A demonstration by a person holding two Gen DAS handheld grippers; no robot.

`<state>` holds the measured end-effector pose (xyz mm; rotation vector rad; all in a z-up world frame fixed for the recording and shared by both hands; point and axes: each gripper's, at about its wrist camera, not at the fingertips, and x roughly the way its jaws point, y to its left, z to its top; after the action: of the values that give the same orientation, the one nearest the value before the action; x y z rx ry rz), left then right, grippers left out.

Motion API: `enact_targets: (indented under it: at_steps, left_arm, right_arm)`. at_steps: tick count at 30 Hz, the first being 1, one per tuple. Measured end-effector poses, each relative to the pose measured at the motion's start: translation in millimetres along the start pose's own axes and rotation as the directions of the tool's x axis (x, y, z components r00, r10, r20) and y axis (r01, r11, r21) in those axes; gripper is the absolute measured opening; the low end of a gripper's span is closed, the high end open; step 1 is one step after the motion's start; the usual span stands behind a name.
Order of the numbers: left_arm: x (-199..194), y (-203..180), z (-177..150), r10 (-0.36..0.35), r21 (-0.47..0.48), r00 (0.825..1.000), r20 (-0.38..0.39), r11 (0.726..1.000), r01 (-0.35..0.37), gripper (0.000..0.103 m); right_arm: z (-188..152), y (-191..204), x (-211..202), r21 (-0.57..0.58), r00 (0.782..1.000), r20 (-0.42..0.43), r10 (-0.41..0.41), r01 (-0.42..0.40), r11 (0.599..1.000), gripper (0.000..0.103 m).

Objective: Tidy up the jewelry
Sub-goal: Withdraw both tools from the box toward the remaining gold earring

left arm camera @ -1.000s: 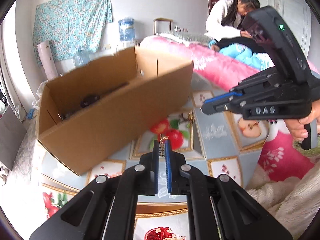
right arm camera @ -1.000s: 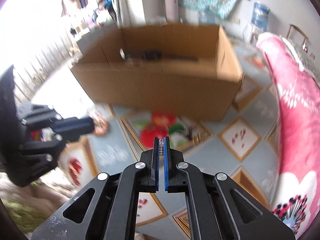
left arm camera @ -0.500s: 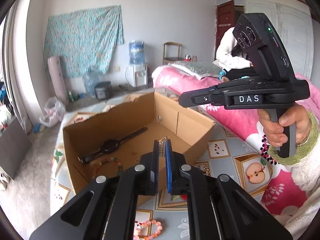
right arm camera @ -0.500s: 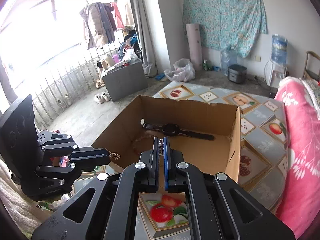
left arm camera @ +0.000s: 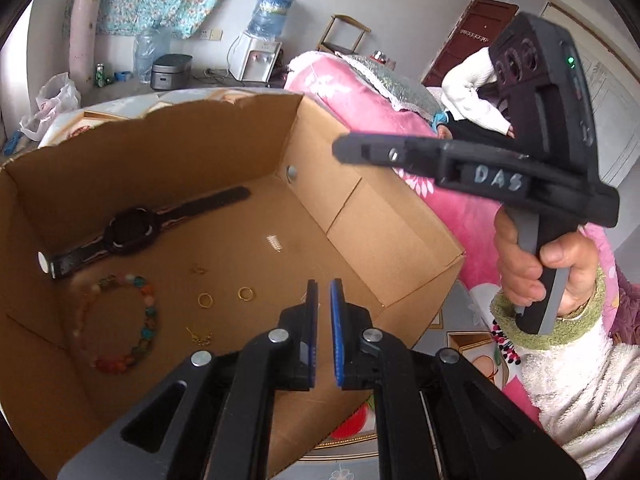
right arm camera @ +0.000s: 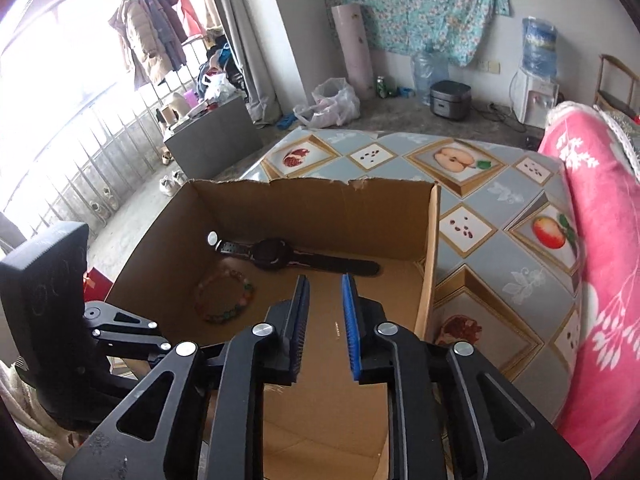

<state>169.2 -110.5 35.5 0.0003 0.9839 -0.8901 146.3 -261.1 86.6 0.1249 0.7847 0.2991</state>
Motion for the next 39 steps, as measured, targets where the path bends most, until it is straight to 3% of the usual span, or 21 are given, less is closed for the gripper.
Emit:
enact_targets:
  at_steps: [3, 7, 11, 13, 20, 22, 25, 28, 31, 34, 37, 39]
  left_arm:
    - [4.1, -2.5, -2.8, -0.002, 0.003, 1.000, -0.008, 1.000, 0.003, 0.019]
    - [-3.9, -1.6, -7.0, 0.017, 0.015, 1.000, 0.024, 1.000, -0.017, 0.022]
    - [-29.9, -8.6, -15.7, 0.060, 0.037, 0.992, 0.109, 0.997, -0.065, 0.031]
    - [-42.4, -12.6, -22.0, 0.069, 0.053, 0.987, 0.145, 0.996, -0.077, 0.042]
    - [-79.5, -28.9, -60.5, -0.004, 0.132, 0.984, 0.178, 0.991, -0.019, 0.064]
    - [-84.0, -33.7, -70.3, -0.024, 0.154, 0.988, 0.154, 0.988, 0.000, 0.074]
    - [-82.2, -42.5, -81.3, -0.031, 0.174, 0.992, 0.118, 0.985, 0.010, 0.081]
    - [-67.0, -50.0, -95.1, -0.055, 0.177, 0.996, 0.063, 0.983, 0.043, 0.084]
    - [-44.5, -54.6, -103.3, -0.049, 0.158, 0.999, 0.012, 0.986, 0.046, 0.084]
    - [-16.7, -58.3, -112.0, 0.028, 0.155, 0.999, -0.034, 0.988, -0.022, 0.085]
    - [10.0, -57.5, -118.6, 0.124, 0.170, 0.989, -0.083, 0.979, -0.109, 0.085]
    - [17.7, -55.2, -121.5, 0.152, 0.171, 0.984, -0.097, 0.976, -0.134, 0.085]
  right_arm:
    - [-0.2, -6.3, -9.5, 0.009, 0.999, 0.041, -0.001, 0.000, 1.000, 0.026]
    - [-3.5, -12.3, -28.0, 0.037, 0.996, 0.087, -0.003, 0.000, 0.999, 0.032]
    - [-12.5, -13.4, -55.0, 0.072, 0.988, 0.155, -0.003, -0.008, 0.997, 0.037]
    - [-23.1, -11.7, -72.2, 0.091, 0.979, 0.202, -0.003, -0.016, 0.996, 0.038]
    - [-75.9, -6.3, -100.1, 0.188, 0.964, 0.255, -0.069, 0.020, 0.982, 0.039]
    - [-92.1, -6.2, -102.4, 0.223, 0.965, 0.245, -0.090, 0.034, 0.974, 0.040]
    - [-120.1, -9.7, -95.4, 0.294, 0.978, 0.192, -0.085, 0.026, 0.956, 0.041]
    - [-142.8, -13.7, -76.7, 0.349, 0.992, 0.117, -0.051, 0.008, 0.937, 0.041]
    - [-159.2, -10.3, -56.7, 0.348, 0.997, 0.036, -0.067, 0.051, 0.936, 0.040]
    - [-169.2, -3.5, -37.3, 0.305, 0.996, -0.023, -0.087, 0.090, 0.948, 0.034]
    - [-171.3, 4.5, -17.8, 0.248, 0.994, -0.065, -0.082, 0.096, 0.964, 0.033]
    - [-170.3, 9.5, -8.3, 0.197, 0.992, -0.086, -0.090, 0.105, 0.975, 0.033]
